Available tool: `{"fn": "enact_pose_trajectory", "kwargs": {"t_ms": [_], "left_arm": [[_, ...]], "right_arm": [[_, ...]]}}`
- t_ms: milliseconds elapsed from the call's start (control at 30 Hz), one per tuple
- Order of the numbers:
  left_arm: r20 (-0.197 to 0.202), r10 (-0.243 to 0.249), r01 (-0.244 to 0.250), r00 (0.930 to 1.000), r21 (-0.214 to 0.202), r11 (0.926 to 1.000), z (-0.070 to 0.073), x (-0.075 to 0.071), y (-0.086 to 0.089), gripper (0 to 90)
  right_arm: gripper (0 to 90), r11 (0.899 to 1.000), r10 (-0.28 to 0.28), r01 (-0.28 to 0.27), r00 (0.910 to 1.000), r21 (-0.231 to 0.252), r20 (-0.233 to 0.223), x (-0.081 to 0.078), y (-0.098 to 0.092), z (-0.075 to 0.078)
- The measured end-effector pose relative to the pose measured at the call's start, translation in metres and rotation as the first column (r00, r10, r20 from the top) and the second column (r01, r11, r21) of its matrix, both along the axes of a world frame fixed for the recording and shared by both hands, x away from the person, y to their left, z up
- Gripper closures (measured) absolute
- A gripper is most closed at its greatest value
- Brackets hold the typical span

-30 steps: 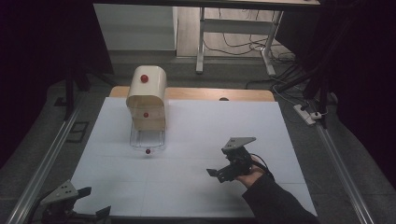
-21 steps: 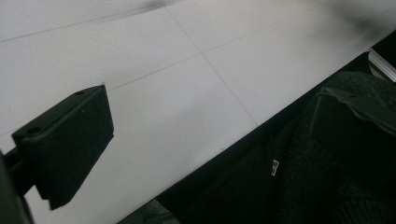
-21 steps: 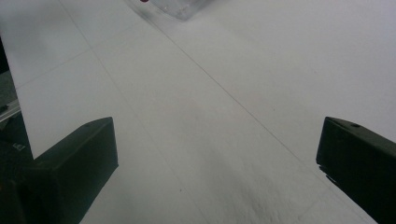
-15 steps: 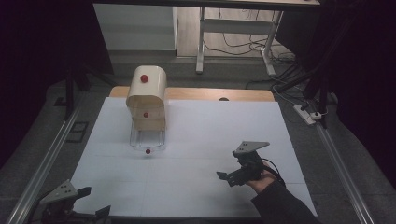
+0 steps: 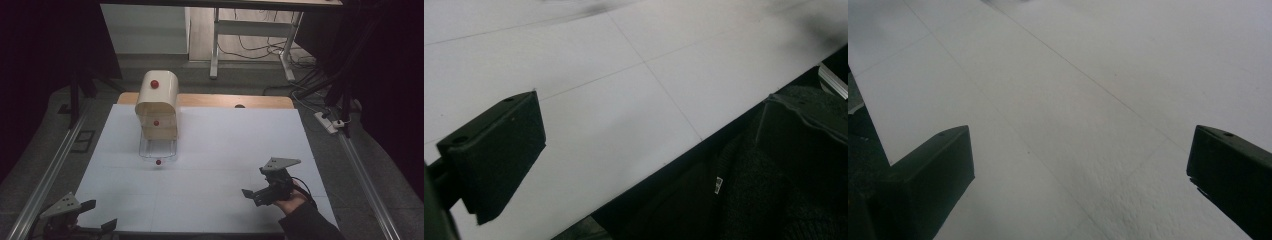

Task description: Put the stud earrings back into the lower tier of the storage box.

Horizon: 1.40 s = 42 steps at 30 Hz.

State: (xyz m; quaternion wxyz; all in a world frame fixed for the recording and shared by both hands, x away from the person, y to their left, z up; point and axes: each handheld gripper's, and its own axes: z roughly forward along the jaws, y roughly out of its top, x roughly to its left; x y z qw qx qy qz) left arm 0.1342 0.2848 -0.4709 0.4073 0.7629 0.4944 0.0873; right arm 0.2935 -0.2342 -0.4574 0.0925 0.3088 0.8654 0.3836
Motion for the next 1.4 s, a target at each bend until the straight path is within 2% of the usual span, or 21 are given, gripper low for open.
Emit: {"fn": "enact_pose_trajectory", "kwargs": {"t_ms": [167,333,500,833,1100,1400], "left_arm": [[0.003,0.014,-0.014,0.9999,-0.010,0.9999,0.000,0.000,0.002,0.0],[0.002,0.014,-0.014,0.9999,-0.006,0.9999,0.000,0.000,0.001,0.0],[-0.001,0.006,-0.006,1.0000,-0.004,1.0000,0.000,0.000,0.001,0.0],[-0.003,0.006,-0.006,1.0000,-0.006,1.0000,0.000,0.001,0.001,0.1],[-0.006,0.008,-0.008,1.0000,-0.005,1.0000,0.000,0.001,0.001,0.0],[-0.006,0.010,-0.010,0.9999,-0.007,0.9999,0.000,0.002,0.001,0.0]], "right_arm": [[0.0,1.000,-0.023,0.023,0.9997,0.002,-0.002,-0.006,-0.009,0.000],[0.0,0.998,-0.056,0.056,0.9984,-0.003,-0.013,-0.011,-0.019,0.000],[0.0,0.996,-0.094,0.094,0.9955,-0.001,-0.006,-0.017,-0.029,0.001],[0.0,0.989,-0.146,0.146,0.9892,-0.003,-0.017,-0.025,-0.048,0.002],[0.0,0.983,-0.182,0.182,0.9832,0.030,-0.009,-0.031,-0.059,0.005],[0.0,0.975,-0.222,0.222,0.9751,0.030,-0.006,-0.037,-0.072,0.008]]}}
